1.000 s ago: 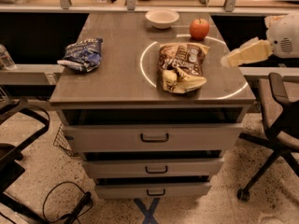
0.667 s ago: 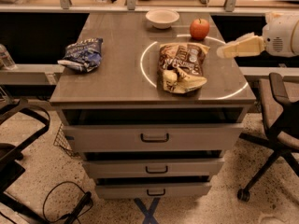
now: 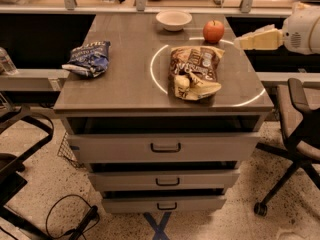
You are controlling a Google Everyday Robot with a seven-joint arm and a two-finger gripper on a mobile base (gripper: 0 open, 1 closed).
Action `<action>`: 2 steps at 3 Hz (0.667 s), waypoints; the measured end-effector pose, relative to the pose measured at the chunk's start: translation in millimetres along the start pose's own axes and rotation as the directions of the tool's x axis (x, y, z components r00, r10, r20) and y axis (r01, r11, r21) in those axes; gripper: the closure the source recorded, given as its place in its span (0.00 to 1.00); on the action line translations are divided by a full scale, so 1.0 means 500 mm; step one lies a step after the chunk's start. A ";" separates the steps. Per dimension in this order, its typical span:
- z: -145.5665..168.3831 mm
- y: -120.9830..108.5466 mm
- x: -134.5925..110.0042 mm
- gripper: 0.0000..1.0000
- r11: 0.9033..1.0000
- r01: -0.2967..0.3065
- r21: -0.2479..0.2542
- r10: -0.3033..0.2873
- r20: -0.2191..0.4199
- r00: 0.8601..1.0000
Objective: Move apple near blue chip bag
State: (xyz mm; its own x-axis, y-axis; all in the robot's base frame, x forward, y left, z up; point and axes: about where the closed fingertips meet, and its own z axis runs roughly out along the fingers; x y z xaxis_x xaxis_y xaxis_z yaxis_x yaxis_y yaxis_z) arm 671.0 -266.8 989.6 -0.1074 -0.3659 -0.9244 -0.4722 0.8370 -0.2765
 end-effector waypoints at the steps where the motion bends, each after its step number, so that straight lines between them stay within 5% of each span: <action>1: 0.058 -0.019 0.012 0.00 0.999 -0.036 0.005 0.036 0.024 0.999; 2: 0.170 -0.073 0.034 0.00 0.998 -0.047 0.039 0.046 0.039 0.998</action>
Offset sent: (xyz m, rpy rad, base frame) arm 0.1856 0.0057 -0.0438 0.0552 -0.0690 -0.0611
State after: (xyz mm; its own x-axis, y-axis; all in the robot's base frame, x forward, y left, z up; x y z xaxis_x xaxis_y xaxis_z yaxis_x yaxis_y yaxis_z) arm 760.8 -269.0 961.4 -0.0949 -0.3112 -0.9456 -0.4324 0.8685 -0.2424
